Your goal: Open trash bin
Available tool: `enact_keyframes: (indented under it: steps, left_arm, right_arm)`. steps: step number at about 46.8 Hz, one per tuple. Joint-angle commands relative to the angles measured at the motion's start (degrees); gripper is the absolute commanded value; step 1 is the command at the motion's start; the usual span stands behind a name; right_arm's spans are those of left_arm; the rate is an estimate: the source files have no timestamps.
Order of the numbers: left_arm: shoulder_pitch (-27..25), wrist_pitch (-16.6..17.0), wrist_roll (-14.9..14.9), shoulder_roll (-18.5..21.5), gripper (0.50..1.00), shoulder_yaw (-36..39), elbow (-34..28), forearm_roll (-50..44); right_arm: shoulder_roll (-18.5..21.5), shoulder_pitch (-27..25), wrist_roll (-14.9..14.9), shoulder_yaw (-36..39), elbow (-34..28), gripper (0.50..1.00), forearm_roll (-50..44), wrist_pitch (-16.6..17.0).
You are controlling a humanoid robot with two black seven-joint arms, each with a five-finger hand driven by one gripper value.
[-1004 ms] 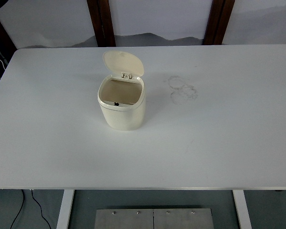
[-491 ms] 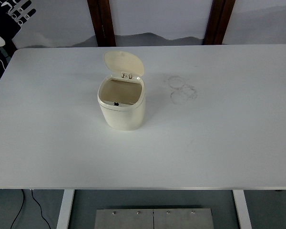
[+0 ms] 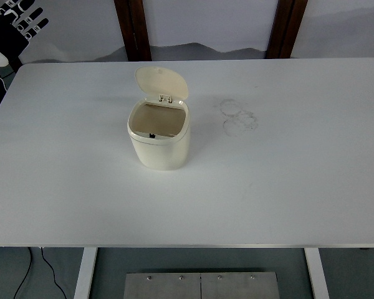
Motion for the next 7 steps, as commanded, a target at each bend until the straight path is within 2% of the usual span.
enact_keyframes:
  steps: [1,7]
  left_arm:
    - [0.02,-0.07,0.00,0.08,1.000,0.04,0.00,-0.01]
    - [0.02,-0.07,0.00,0.08,1.000,0.04,0.00,0.17]
  right_arm:
    - [0.00,0.00,0.00,0.00,0.01,0.995,-0.02,0.00]
    - [0.00,0.00,0.09,0.00,0.01,0.995,-0.02,0.00]
